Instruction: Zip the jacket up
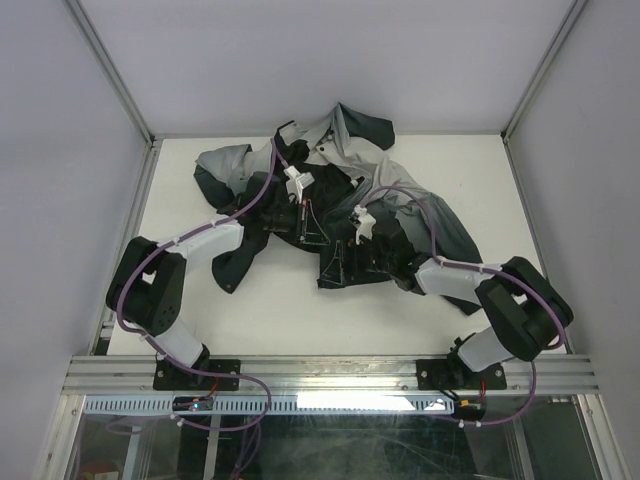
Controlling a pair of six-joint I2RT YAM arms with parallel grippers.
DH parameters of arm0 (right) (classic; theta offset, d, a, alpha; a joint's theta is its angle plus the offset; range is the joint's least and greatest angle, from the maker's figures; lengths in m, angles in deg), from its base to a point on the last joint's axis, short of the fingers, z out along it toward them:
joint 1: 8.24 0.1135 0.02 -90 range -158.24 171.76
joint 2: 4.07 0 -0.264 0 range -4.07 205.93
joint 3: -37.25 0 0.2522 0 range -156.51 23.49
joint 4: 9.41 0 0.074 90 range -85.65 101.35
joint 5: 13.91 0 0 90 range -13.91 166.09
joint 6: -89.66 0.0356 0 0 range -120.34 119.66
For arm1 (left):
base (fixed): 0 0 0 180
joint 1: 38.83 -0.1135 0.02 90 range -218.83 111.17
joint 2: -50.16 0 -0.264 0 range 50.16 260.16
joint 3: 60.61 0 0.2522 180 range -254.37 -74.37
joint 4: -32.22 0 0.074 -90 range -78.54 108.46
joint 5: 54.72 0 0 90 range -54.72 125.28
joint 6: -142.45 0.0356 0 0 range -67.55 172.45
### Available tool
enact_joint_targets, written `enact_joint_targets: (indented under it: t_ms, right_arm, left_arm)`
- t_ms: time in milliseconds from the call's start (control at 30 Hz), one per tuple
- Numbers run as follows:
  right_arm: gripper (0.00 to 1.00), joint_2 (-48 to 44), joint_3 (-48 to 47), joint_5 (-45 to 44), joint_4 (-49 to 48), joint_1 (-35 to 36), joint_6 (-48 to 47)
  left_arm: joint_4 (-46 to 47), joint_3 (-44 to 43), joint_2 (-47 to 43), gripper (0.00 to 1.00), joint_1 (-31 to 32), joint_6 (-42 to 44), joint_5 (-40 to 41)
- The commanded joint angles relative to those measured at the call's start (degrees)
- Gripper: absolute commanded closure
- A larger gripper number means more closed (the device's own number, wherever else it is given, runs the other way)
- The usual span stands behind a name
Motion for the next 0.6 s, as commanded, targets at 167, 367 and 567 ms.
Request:
enact_joint_targets:
  t_ms: [167,367,567]
  right_arm:
    - [0.43,3.0,-0.3,4.1,-11.9,2.1,0.7]
    - [0.63,2.0,-0.4,6.7,-11.8,2.1,0.8]
    - [0.44,-0.2,-2.0,7.9,-8.2,2.1,-0.1]
  left_arm:
    - [4.8,-0.7,-4.9,1.0,-0.2,-1.8,-1.5]
    - [1.4,-1.7,-5.3,1.0,-0.2,1.1,2.1]
    - [-3.6,-3.9,-5.8,1.0,-0.2,5.5,5.6]
